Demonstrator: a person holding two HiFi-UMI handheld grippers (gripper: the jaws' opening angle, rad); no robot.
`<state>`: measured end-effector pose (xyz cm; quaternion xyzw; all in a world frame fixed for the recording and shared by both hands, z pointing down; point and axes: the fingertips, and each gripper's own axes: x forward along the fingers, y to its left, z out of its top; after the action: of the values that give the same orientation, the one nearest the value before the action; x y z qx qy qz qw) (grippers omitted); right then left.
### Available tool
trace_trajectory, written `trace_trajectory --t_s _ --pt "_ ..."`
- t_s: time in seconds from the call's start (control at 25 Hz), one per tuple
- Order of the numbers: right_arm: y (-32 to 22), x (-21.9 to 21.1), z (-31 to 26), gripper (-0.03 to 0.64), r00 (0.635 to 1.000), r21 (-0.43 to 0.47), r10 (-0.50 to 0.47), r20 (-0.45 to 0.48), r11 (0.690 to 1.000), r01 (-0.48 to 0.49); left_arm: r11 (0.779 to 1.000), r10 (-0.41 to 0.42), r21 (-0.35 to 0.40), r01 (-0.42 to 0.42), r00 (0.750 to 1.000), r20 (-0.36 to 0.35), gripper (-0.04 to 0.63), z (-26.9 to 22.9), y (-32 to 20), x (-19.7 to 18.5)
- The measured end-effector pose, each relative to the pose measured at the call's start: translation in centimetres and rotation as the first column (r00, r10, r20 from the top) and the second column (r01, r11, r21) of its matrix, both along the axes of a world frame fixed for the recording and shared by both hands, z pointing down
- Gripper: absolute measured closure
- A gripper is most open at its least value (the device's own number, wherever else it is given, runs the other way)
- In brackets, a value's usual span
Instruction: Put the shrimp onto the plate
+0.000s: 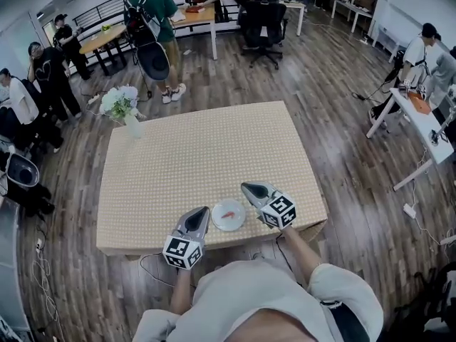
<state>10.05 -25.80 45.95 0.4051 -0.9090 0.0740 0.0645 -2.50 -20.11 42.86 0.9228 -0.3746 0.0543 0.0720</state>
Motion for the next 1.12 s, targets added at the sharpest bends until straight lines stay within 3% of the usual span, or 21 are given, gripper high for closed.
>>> trace_trajectory --t_s 0.52,0.68,1.12 --pt "7.3 1.0 -0.6 0.618 0.995 0.009 0.050 0.084 0.999 -0.051 0.994 0.091 -0.060 -0.091 0.996 0.000 0.584 2.3 2.3 3.8" --pt "10.0 0.9 -1.0 0.620 0.998 0.041 0.032 0.046 0.999 -0.034 0.994 0.082 -0.066 -0.082 0.997 -0.003 0.584 2.2 2.8 3.6" --pt "14.0 2.3 -0.6 0.620 0.985 -0.044 0.117 0.129 0.993 -0.112 0.998 0.040 -0.048 -0.042 0.998 -0.040 0.584 1.7 4.4 2.1"
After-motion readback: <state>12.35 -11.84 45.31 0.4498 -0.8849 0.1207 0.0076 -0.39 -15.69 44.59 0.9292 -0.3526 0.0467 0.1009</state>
